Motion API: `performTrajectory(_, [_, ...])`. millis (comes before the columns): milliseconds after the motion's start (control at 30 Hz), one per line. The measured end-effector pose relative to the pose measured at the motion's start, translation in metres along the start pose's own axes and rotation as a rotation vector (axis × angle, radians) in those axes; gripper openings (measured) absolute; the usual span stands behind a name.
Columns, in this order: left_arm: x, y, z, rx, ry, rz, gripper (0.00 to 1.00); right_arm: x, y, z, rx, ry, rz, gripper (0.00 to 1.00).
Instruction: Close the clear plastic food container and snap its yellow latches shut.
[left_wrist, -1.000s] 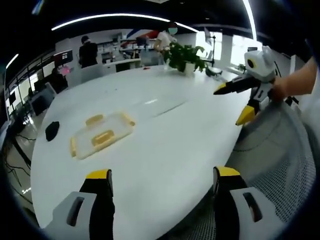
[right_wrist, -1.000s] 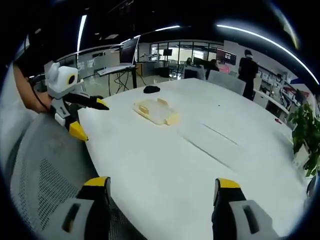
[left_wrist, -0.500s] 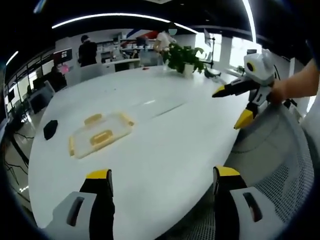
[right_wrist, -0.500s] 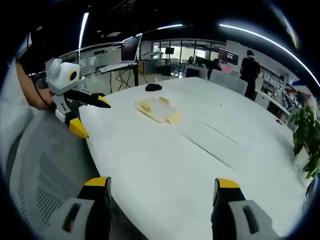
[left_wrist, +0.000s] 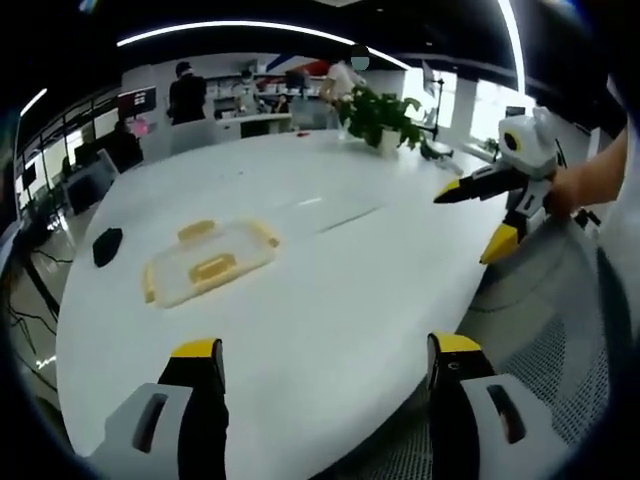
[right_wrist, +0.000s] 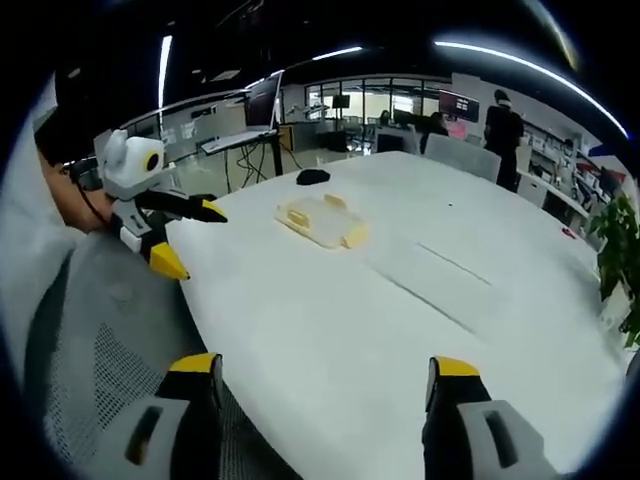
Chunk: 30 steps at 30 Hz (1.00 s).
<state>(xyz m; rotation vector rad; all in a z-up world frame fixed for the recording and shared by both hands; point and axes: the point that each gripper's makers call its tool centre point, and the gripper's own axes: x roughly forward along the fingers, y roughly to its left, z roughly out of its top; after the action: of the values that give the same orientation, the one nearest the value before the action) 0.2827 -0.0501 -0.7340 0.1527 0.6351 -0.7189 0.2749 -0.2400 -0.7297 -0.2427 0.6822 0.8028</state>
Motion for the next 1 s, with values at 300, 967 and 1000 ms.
performTrajectory(300, [0.005,0.003,-0.002,0.013,0.032,-0.008,0.79,0.012,0.005,0.000,-0.025,0.012,0.048,0.81])
performTrajectory(967, [0.008,0.017,0.001,0.025,0.039,-0.022,0.78,0.031,0.001,0.020,-0.083,0.020,0.068,0.79])
performTrajectory(1000, [0.009,0.018,0.002,0.028,0.039,-0.023,0.78,0.032,0.001,0.021,-0.084,0.021,0.070,0.78])
